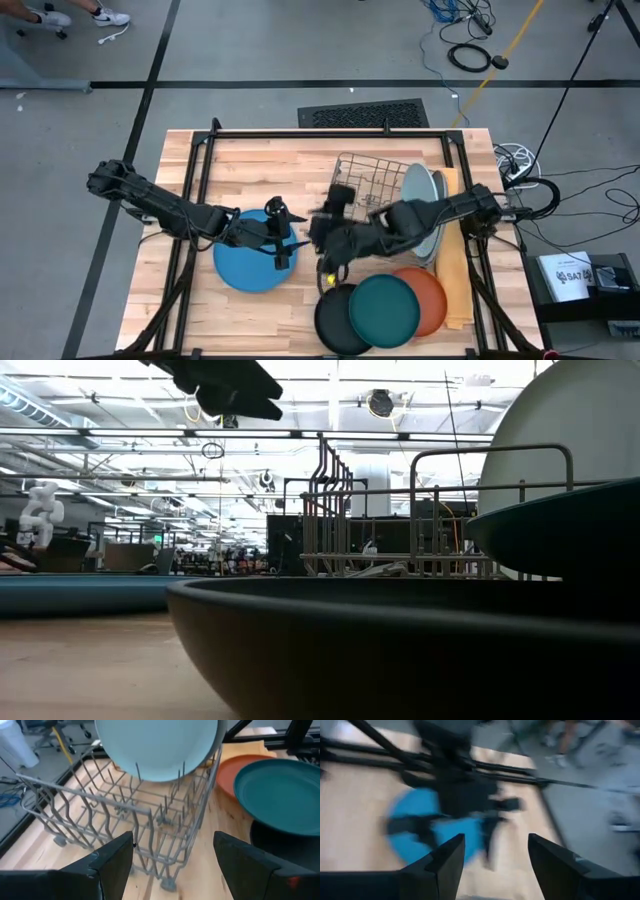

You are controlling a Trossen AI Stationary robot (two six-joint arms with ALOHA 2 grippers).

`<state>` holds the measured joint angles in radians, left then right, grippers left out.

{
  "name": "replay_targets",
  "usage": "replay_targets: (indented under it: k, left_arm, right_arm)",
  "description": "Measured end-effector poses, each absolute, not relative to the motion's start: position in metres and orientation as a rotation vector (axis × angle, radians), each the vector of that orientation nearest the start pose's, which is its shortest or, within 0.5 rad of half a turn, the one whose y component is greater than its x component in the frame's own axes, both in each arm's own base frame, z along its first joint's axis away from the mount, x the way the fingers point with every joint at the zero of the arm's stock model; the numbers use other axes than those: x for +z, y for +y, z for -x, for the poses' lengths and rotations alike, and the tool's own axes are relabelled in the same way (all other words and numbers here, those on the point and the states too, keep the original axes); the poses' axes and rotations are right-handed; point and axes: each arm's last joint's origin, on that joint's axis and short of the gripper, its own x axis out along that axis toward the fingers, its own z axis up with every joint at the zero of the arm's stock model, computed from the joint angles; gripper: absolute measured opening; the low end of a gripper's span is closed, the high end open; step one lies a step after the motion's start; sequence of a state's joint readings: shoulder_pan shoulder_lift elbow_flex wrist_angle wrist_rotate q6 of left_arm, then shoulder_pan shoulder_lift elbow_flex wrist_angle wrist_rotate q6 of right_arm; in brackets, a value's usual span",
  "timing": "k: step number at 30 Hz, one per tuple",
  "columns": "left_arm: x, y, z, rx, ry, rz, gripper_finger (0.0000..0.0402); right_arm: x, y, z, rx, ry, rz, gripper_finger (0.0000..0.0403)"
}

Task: Sort dishes
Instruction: Put the light blue plate into the dish rack

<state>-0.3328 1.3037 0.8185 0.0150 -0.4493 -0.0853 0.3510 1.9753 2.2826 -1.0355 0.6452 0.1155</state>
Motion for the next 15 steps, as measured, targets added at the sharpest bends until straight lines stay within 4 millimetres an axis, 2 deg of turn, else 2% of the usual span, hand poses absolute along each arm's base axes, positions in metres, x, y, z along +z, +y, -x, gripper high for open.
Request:
replay_targets:
  k: [5, 10, 13, 15]
  left_arm:
    - [0.257, -0.08, -0.268, 0.126, 0.408, -0.11, 0.0273]
    - [0.259, -0.076, -0.271, 0.139, 0.381, -0.115, 0.0273]
    - [0.26, -0.073, -0.272, 0.155, 0.373, -0.109, 0.0273]
    - [0.26, -0.07, -0.273, 0.164, 0.373, -0.107, 0.0273]
  right_arm:
    - [0.453, 0.108, -0.365, -0.295, 0.537, 0.297, 0.021]
    - [0.484, 0.105, -0.32, -0.248, 0.487, 0.359, 0.021]
    - [0.488, 0.095, -0.283, -0.303, 0.469, 0.355, 0.021]
    - [0.477, 0.089, -0.256, -0.334, 0.434, 0.302, 0.021]
